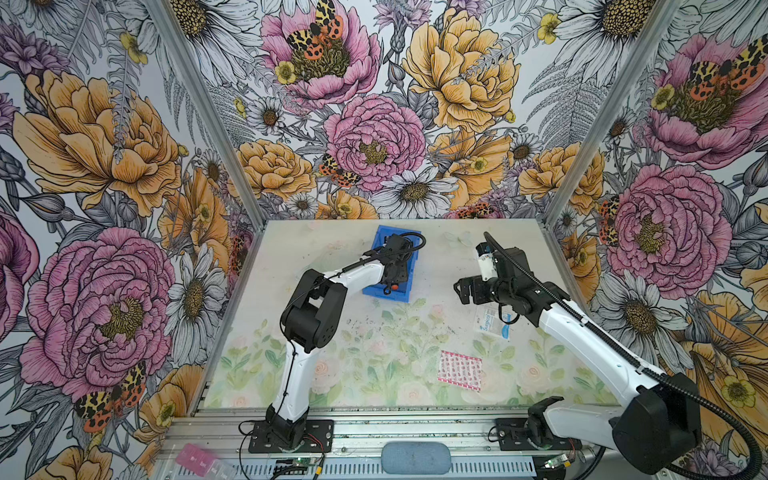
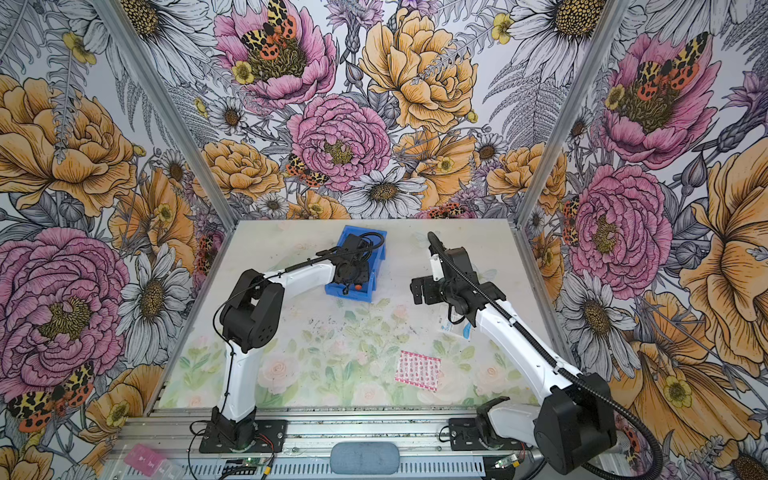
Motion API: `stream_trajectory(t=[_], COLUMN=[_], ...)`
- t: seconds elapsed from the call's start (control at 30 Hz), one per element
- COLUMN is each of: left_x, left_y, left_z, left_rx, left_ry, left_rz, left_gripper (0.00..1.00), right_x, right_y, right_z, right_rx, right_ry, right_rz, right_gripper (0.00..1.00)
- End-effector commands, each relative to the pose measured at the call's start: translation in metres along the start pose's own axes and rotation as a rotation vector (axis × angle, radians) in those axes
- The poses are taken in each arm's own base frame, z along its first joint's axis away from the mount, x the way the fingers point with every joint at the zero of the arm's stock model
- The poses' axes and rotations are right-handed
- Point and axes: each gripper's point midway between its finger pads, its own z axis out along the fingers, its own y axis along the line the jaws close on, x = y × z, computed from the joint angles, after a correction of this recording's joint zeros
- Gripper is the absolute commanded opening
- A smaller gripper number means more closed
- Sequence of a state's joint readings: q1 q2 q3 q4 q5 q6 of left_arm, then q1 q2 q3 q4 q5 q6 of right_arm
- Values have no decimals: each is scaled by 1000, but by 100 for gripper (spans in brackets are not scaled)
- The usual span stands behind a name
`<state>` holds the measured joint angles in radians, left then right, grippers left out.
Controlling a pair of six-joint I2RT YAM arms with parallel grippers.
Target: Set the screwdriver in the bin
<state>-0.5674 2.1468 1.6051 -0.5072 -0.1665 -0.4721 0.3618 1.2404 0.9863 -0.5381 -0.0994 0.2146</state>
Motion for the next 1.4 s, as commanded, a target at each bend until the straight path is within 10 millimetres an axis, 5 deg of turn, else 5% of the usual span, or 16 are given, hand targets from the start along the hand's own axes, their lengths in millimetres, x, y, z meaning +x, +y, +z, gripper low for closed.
stream_trajectory(t=[0.0, 0.43, 0.73, 1.1, 1.23, 1.37], left_x=[-15, -21, -27, -21, -3, 16], left_y=[-13, -18, -18, 25, 55, 97], left_z=[-5, -23, -66, -161, -181, -195], left_rx=[32, 44, 50, 24, 6, -35], left_ry=[-45, -73, -138, -276, -289, -300], left_rz=[-14, 1, 5, -20, -28, -63], left_gripper=[26, 45, 49, 60, 75, 79], right_x=[-16, -18, -23, -29, -30, -24], right_y=[2, 0, 1, -10, -17, -35], right_z=[-7, -11, -19, -40, -47, -52], right_rx=[3, 22, 19, 80, 114, 199], right_ry=[-49, -65, -91, -161, -183, -199], right_rz=[-25, -29, -25, -19, -7, 24], right_gripper=[99, 100, 99, 99, 99, 99])
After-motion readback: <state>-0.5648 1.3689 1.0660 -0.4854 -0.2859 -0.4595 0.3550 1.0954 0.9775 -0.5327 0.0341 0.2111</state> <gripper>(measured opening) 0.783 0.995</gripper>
